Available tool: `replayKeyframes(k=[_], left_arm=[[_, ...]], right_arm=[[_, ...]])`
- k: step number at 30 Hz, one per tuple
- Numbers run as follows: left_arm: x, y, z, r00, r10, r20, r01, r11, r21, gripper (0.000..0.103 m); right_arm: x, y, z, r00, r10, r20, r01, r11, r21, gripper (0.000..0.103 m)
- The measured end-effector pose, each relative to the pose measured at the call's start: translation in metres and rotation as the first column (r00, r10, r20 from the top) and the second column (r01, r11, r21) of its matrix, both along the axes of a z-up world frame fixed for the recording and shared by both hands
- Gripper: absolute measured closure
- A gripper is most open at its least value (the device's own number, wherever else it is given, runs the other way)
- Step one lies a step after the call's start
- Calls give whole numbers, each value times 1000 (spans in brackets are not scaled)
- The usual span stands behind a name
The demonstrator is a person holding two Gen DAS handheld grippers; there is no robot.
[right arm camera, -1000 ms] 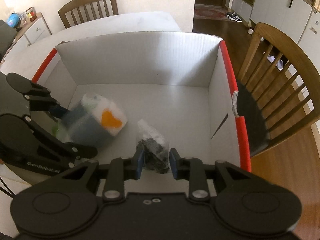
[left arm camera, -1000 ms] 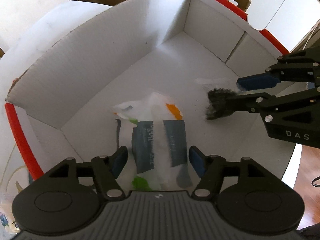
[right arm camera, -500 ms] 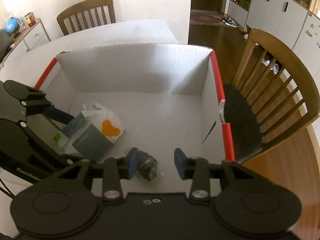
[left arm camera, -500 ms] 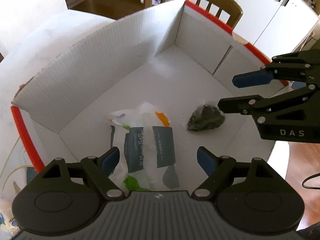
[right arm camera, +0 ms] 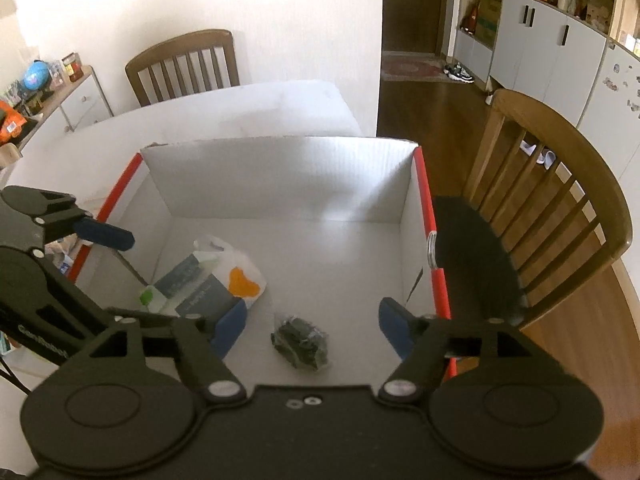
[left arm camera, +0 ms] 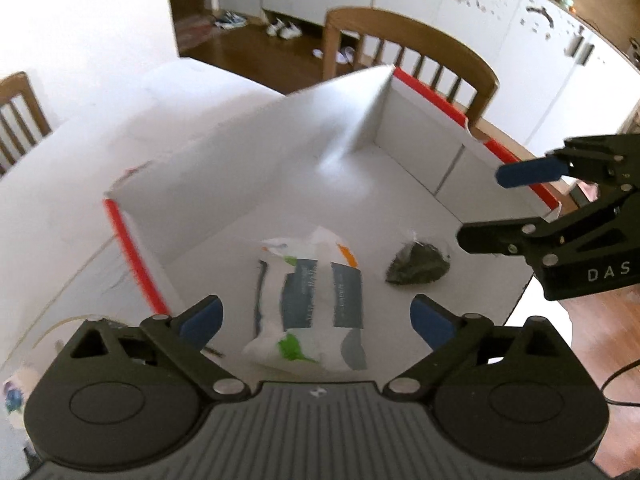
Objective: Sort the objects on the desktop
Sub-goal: 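Open the left tool to drop the tissue pack while the right tool releases the seaweed bag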
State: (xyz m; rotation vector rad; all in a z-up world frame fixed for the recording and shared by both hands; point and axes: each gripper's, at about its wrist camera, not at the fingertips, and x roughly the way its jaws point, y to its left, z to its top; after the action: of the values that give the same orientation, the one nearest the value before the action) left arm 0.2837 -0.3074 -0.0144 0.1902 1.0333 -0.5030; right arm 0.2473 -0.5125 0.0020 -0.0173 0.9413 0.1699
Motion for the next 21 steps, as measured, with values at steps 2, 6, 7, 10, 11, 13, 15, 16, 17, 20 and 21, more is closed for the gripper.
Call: replayKeyframes(k=[2,6,7,10,11,13,15,16,17,20,21], left_arm=[[-6,8,6,999,27,39,-26,1000,-10,2],[-20,23,17,992,82,98,-80,997,-20,2],[-23,25,19,990,89,111,-87,996,-21,2],[-36,33,26,980,112,164,-114,993,6,2],[-40,34,27,977,113,183,-117,993,14,2],[-50,37,32,970,112,216,-121,992,31,2],[-59,41,35,964,114,242,-125,992,30,2],[-63,44,36,961,119,250,-130,991,26,2],[-66,48,38,958,124,257,-134,991,22,2],[-78,62,44,950,140,280,-149,989,11,2],[-81,66,45,947,142,287,-151,989,8,2]], right_arm=[[-4,2,2,1000,-1,10,1,1000,3,22],[-11,5,9,999,-8,41,7,1000,15,17],[-12,6,11,999,-11,51,10,1000,18,17],[-18,10,18,996,-27,86,24,999,39,17],[-20,12,20,995,-29,91,25,999,42,17],[-23,18,24,995,-24,101,21,999,39,17],[-27,26,27,994,-17,111,14,1000,28,17],[-30,31,28,993,-11,115,8,1000,25,17],[-32,34,29,993,-10,117,7,1000,26,17],[-39,47,33,992,-9,128,6,1000,25,17],[-41,52,34,991,-9,132,6,1000,25,17]])
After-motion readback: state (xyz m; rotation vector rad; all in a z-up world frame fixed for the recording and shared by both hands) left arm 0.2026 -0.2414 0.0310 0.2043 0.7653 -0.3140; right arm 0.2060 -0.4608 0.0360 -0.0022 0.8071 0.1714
